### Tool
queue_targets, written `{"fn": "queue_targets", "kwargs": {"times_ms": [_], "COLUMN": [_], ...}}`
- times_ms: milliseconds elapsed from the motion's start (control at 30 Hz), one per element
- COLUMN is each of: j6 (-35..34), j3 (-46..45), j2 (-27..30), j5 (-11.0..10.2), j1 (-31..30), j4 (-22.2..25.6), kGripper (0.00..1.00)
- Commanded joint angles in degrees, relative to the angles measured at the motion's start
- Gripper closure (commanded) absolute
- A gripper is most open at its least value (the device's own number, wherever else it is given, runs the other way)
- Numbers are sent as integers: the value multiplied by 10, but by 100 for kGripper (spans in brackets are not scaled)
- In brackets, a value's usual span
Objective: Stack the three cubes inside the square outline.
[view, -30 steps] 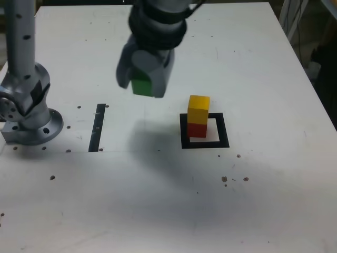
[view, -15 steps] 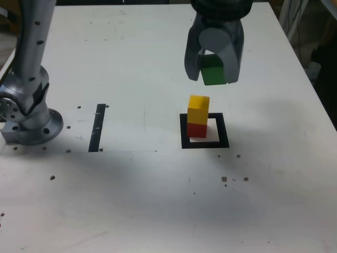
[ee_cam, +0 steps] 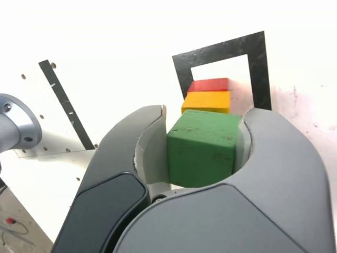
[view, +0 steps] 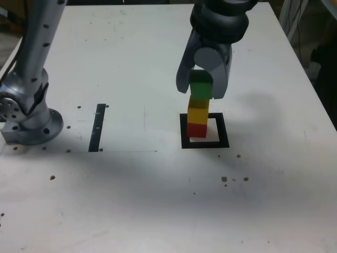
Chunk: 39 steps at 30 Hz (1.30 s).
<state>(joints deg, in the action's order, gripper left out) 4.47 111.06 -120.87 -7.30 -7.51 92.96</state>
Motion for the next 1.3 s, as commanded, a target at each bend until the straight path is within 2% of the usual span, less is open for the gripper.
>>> {"fn": "queue_targets", "kwargs": {"times_ms": [0,333,600,967,1033,1100,1267], "j6": [1,1,-2,-3,-3,-3,-1], "j3": [-4,-11,-17,-15,-15,-16,-17], "j2": [2,3,-9,-16,-17,-17,-18], "j5": [3,15,12,10,11,13,19], "j1": [1,1,1,1,1,1,1], "j4": [8,7,6,4,4,4,4], "kGripper": [97,97,94,83,78,67,27]}}
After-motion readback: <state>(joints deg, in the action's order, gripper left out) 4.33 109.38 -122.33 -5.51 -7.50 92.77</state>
